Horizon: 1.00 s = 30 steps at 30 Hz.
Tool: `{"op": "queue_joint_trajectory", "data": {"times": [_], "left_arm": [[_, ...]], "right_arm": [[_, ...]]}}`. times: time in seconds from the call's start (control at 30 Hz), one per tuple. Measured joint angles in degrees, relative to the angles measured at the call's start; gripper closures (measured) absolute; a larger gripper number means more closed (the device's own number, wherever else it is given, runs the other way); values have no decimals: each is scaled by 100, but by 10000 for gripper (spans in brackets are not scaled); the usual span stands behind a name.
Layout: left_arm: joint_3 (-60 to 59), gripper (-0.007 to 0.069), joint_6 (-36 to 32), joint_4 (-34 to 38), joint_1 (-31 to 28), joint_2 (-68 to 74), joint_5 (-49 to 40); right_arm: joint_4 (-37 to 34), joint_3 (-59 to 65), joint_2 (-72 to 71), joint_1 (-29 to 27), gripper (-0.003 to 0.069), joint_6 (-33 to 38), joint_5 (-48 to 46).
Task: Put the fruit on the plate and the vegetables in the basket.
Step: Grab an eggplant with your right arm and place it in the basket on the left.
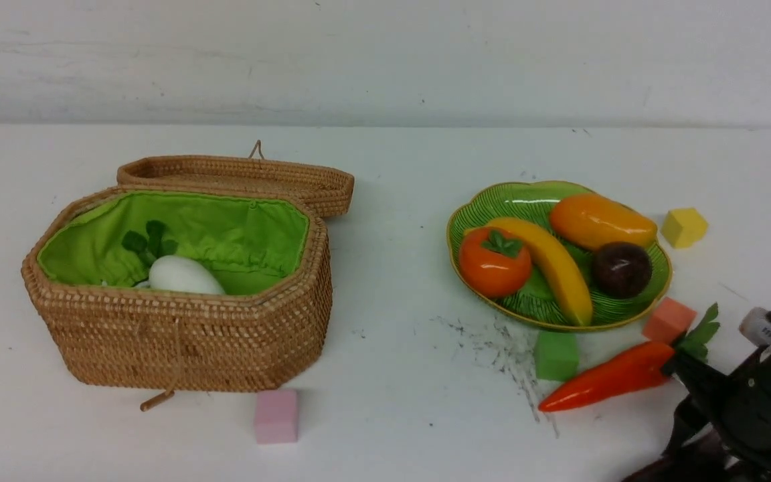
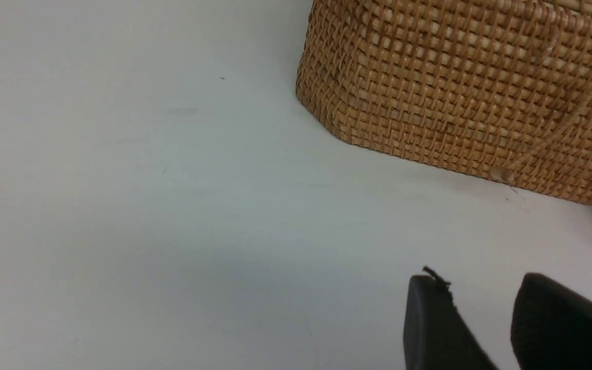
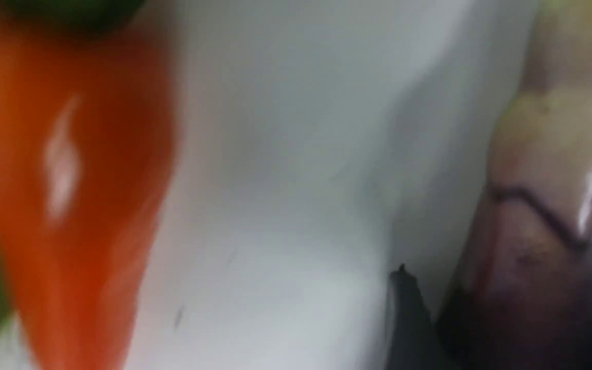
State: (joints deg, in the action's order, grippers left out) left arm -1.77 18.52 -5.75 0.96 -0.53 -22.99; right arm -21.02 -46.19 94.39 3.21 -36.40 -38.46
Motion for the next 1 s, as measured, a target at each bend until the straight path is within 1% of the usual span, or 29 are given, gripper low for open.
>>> {"op": "queue_joint_trajectory", "data": {"times": [0.1,0.23,0.27,0.3,0.37,0.4,0.43,0.47,0.5,0.53,0.63,0.67,0.7,0.73,0.77,0.83,0.9,0.93,0.97,1.0], "left_arm": [[0,396,0,0,0,0,0],[0,396,0,0,0,0,0],[0,396,0,0,0,0,0],[0,396,0,0,0,0,0],[0,396,0,0,0,0,0],[0,396,0,0,0,0,0],[0,395,0,0,0,0,0],[0,393,0,0,0,0,0],[0,392,0,0,0,0,0],[0,391,0,0,0,0,0],[0,389,0,0,0,0,0],[0,389,0,0,0,0,0],[0,388,0,0,0,0,0],[0,388,0,0,0,0,0],[0,386,0,0,0,0,0],[0,386,0,0,0,0,0],[0,386,0,0,0,0,0],[0,386,0,0,0,0,0],[0,386,0,0,0,0,0],[0,386,0,0,0,0,0]], "right_arm": [[-825,-58,-195,0,295,1534,-64],[-2121,-474,-614,45,295,3515,-297],[-2718,-718,-733,133,295,4246,-407],[-3152,-969,-783,233,295,4856,-505],[-3844,-1515,-795,475,295,5990,-680],[-4126,-1860,-778,608,295,6370,-743],[-4247,-2079,-748,755,295,6615,-770],[-4404,-2636,-670,996,295,7045,-806],[-4413,-2889,-596,1164,295,7201,-807],[-4348,-3414,-468,1425,295,7321,-811],[-3669,-4694,114,2017,295,7285,-818],[-3526,-4879,163,2057,295,7262,-827],[-3042,-5427,536,2318,295,7066,-862],[-2773,-5697,708,2420,295,6940,-890],[-2050,-6382,1128,2666,295,6560,-941],[-1285,-7061,1719,2893,295,6135,-991],[-689,-7612,2197,3084,295,5777,-998],[-583,-7762,2293,3124,295,5731,-983],[-292,-8034,2594,3253,295,5627,-845],[-205,-8164,2777,3337,295,5603,-693]]}}
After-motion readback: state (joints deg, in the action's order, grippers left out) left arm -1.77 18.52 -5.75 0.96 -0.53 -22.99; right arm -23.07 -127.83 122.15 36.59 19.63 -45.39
